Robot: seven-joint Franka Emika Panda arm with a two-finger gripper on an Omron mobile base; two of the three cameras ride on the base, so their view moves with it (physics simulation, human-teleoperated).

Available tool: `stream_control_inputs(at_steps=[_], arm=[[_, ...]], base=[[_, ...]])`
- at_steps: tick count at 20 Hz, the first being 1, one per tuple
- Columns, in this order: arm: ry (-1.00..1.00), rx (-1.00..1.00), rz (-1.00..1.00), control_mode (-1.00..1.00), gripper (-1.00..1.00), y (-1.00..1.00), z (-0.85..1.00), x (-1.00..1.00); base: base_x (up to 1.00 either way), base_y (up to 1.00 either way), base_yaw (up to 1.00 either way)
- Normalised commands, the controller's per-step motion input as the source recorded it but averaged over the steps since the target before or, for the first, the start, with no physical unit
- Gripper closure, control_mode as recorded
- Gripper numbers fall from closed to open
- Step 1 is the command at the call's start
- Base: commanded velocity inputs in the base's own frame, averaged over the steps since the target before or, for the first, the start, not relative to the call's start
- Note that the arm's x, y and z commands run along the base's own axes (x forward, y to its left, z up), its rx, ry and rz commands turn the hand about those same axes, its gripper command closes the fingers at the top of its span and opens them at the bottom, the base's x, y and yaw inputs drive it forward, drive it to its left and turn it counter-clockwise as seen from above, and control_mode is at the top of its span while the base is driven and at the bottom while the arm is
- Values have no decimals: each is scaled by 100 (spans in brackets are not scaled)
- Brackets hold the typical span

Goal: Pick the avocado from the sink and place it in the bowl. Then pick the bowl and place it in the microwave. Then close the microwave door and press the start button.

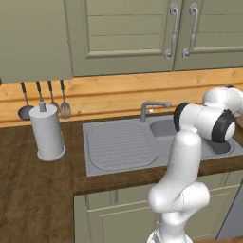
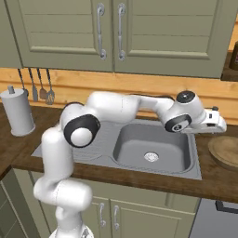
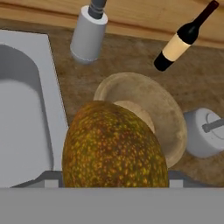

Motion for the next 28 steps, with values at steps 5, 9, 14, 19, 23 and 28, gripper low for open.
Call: stream_control_inputs(at_steps=[5,9,14,19,23,28], arm=[[6,4,0,-100,100,-64,-4,0],[1,2,-2,-100,100,-28,-22,1],[0,0,-3,-100,100,-28,-42,3],[2,0,-4,-100,100,-5,-42,34],[1,0,0,-100,100,-11,-37,31],[1,0,0,-100,100,-15,-36,21]], base=[[0,0,0],[0,0,0],[0,0,0],[0,0,0],[0,0,0],[0,0,0]])
